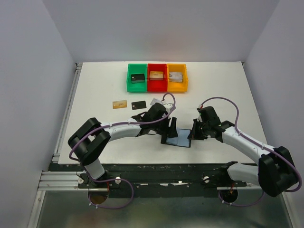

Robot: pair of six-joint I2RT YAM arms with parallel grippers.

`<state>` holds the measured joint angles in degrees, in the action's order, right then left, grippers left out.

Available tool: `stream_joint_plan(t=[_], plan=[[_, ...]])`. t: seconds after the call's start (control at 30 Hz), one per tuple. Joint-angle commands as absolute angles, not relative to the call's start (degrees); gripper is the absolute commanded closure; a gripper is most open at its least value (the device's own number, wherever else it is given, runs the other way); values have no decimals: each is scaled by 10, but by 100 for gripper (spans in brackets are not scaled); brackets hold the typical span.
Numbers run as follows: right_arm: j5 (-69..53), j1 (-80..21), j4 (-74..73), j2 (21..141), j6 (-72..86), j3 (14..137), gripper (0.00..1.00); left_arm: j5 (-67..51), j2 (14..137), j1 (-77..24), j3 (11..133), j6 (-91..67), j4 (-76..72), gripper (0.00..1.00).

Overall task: Take the credit cards out of the card holder
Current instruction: Remove the credit card from the card holder.

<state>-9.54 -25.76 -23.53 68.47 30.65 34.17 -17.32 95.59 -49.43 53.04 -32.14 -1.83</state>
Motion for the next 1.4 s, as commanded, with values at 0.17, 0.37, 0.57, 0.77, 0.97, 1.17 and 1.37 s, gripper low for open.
stream_joint_plan(t=[0.17, 0.37, 0.57, 0.77, 0.97, 1.17, 1.37], plan=[[-112, -256, -216, 693, 312, 337, 100, -191, 975, -525, 577, -282, -1, 28], [-106, -256, -221, 687, 310, 337, 100, -171, 975, -535, 584, -276, 17, 27], [-103, -256, -224, 682, 309, 334, 100, -144, 960, -535, 572, -283, 21, 25], [-98, -256, -228, 674, 308, 334, 100, -77, 928, -532, 544, -306, 37, 23], [-98, -256, -224, 673, 308, 329, 100, -9, 882, -512, 495, -337, 37, 23], [-107, -256, -221, 666, 309, 328, 100, 32, 841, -498, 487, -340, 40, 22], [-134, -256, -196, 630, 310, 321, 100, -48, 902, -504, 551, -318, 50, 24]])
